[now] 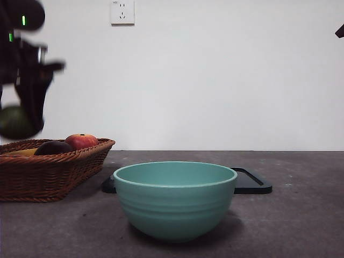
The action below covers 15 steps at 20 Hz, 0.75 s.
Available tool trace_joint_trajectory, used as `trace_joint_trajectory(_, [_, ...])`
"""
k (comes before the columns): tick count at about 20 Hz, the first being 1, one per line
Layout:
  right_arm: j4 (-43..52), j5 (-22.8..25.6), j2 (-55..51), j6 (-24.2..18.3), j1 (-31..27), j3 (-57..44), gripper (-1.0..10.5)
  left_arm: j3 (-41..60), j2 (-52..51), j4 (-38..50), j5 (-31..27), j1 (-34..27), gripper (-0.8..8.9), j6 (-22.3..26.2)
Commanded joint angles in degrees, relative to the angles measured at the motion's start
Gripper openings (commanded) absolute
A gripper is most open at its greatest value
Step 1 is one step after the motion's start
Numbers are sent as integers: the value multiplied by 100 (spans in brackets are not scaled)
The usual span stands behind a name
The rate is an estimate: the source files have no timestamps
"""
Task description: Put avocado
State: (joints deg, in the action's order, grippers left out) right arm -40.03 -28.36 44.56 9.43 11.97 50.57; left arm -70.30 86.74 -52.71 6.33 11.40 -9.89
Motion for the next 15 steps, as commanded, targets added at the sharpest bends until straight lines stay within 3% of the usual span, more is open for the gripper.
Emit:
trace_joint_trajectory(1, [59, -20, 28, 46, 24, 103, 650, -146, -450, -74, 79, 247, 144, -142])
trace_joint_trajectory(7, [55, -190, 28, 44, 24, 103, 650, -146, -1344, -275, 313, 1624, 144, -387])
trace_joint_trajectory(12, [59, -186, 28, 42, 24, 103, 650, -146, -1132, 282, 308, 2920, 144, -778])
trace_joint_trajectory(15, [63, -164, 28, 22, 24, 103, 650, -146, -723, 673, 302, 3464, 144, -774])
